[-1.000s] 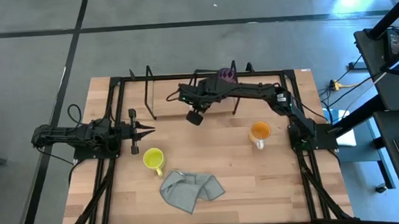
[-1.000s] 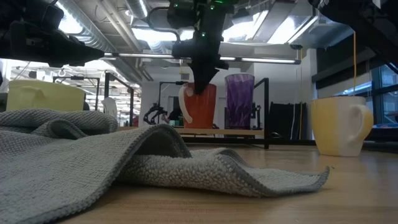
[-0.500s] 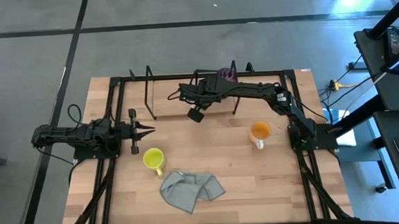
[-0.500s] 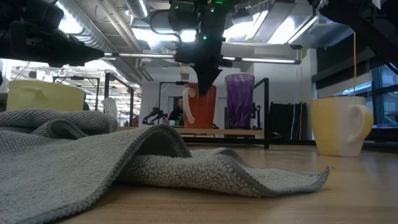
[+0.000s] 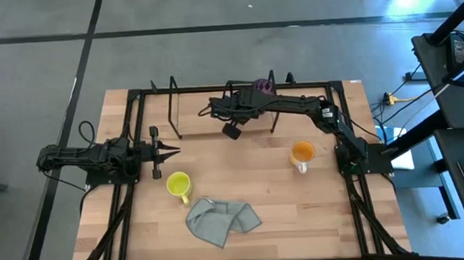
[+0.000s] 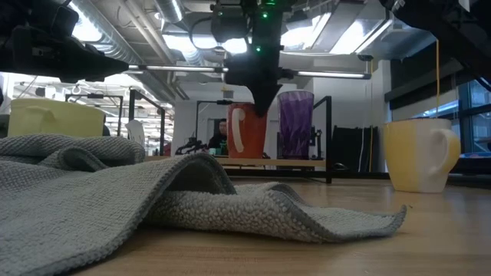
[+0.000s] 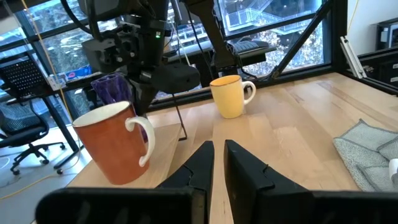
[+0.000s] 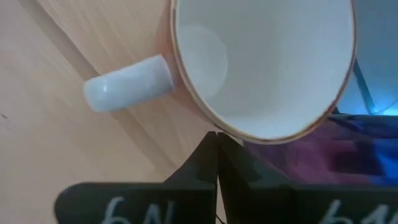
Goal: Stack small to large cups/mugs on shelf
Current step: Put the orange mug on the shelf
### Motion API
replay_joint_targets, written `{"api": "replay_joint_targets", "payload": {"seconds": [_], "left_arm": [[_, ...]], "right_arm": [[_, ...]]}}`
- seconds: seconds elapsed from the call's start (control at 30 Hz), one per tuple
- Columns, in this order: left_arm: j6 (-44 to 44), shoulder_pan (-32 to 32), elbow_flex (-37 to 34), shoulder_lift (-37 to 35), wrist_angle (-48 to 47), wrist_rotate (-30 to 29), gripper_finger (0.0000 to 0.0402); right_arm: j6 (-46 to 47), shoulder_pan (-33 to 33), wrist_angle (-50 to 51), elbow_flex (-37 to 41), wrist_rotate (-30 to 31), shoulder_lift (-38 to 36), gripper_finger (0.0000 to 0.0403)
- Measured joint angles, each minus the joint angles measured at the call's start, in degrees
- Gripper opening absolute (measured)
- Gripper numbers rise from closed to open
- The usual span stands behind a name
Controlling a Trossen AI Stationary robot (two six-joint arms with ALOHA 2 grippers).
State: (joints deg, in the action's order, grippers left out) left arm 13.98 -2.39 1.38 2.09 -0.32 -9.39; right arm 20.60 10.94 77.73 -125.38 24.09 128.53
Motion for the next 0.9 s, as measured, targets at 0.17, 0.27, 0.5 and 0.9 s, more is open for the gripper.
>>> {"api": "replay_joint_targets", "payload": {"seconds": [0.17, 0.27, 0.5, 0.9], "left_arm": [[0.0, 0.0, 0.0, 0.0, 0.0, 0.0, 0.0033], [0.0, 0.0, 0.0, 0.0, 0.0, 0.0, 0.0033], [0.0, 0.0, 0.0, 0.0, 0.0, 0.0, 0.0033], [0.0, 0.0, 0.0, 0.0, 0.0, 0.0, 0.0033]], "right_arm": [[-1.2, -0.1, 0.3, 0.0, -5.4, -0.1, 0.0005], [-1.1, -0.8, 0.1, -0.2, -9.6, -0.8, 0.0005], [-1.3, -2.8, -2.8, -0.5, -20.5, -2.7, 0.0005], [-9.3, -1.5, -7.9, -2.5, -21.7, -2.5, 0.0005]]}}
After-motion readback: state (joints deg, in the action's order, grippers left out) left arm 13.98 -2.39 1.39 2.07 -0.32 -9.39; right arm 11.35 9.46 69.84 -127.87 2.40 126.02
